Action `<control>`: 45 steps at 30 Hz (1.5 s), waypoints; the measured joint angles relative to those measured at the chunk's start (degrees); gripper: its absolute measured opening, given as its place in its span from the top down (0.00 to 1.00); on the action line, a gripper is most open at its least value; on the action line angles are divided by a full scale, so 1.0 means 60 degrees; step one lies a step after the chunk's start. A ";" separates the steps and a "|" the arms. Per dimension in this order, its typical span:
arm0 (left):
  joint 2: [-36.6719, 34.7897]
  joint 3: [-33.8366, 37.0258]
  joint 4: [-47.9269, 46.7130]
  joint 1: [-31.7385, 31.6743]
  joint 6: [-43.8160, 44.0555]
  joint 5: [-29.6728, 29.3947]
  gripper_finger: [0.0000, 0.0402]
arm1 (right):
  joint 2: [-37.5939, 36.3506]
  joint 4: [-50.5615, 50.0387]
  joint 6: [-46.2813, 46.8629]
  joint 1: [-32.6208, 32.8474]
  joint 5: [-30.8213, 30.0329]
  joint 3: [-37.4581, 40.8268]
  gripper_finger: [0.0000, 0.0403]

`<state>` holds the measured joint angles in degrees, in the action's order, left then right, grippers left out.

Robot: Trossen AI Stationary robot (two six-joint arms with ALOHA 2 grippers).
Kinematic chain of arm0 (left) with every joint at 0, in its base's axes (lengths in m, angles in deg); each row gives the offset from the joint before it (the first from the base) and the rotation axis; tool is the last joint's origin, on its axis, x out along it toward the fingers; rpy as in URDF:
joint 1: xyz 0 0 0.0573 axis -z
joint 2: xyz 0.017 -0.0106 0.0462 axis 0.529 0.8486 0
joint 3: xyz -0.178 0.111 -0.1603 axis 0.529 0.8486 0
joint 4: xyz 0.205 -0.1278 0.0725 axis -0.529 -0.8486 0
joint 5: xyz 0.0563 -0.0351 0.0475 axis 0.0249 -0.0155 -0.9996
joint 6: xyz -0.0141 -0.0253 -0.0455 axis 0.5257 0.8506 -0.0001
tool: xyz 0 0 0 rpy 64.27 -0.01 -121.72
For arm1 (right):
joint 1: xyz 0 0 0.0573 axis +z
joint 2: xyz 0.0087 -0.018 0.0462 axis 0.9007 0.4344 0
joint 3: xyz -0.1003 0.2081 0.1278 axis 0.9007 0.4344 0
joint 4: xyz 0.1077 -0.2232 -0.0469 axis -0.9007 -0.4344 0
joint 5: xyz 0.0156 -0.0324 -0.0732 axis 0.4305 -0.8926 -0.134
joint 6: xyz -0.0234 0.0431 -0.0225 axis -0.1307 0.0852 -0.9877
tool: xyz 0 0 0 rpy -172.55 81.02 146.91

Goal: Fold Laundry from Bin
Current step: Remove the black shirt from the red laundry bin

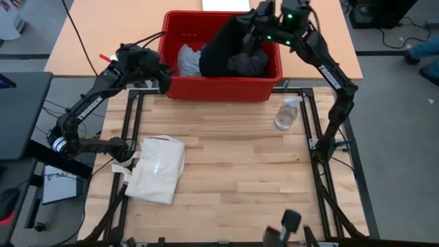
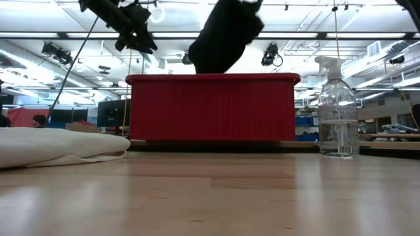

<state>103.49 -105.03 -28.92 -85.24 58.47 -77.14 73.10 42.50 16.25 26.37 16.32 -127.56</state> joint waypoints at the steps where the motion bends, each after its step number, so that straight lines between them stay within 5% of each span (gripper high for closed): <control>1: -0.0052 0.0000 -0.0006 0.0035 0.0003 -0.0001 0.59 | -0.0124 0.0000 0.0086 0.0069 0.0217 0.0000 0.99; 11: -0.0497 0.0000 0.0942 0.0477 -0.0069 0.0017 0.59 | -0.0668 0.0000 0.0702 0.0375 0.3180 -0.0004 0.99; 22: -0.0128 0.0004 0.3781 0.1017 -0.0228 0.0002 0.59 | 0.0014 -0.1119 0.1086 0.0546 0.4693 0.0007 0.99; 29: 0.0545 0.0009 0.3666 0.1856 0.0803 0.0114 0.59 | 0.0003 -0.1082 0.0857 0.0755 0.5288 0.0069 0.99; 38: 0.0710 0.0015 0.3230 0.3345 0.0270 0.0129 0.59 | 0.0003 -0.1060 0.2267 0.1832 0.4197 0.0069 0.99; 45: 0.0017 0.0010 0.0766 0.4289 0.0574 0.0004 0.59 | 0.0003 -0.1145 0.3428 0.3353 0.1701 0.0073 0.99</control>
<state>103.59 -104.97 -24.32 -59.51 61.92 -77.12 73.11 35.63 36.82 46.49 26.52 -127.12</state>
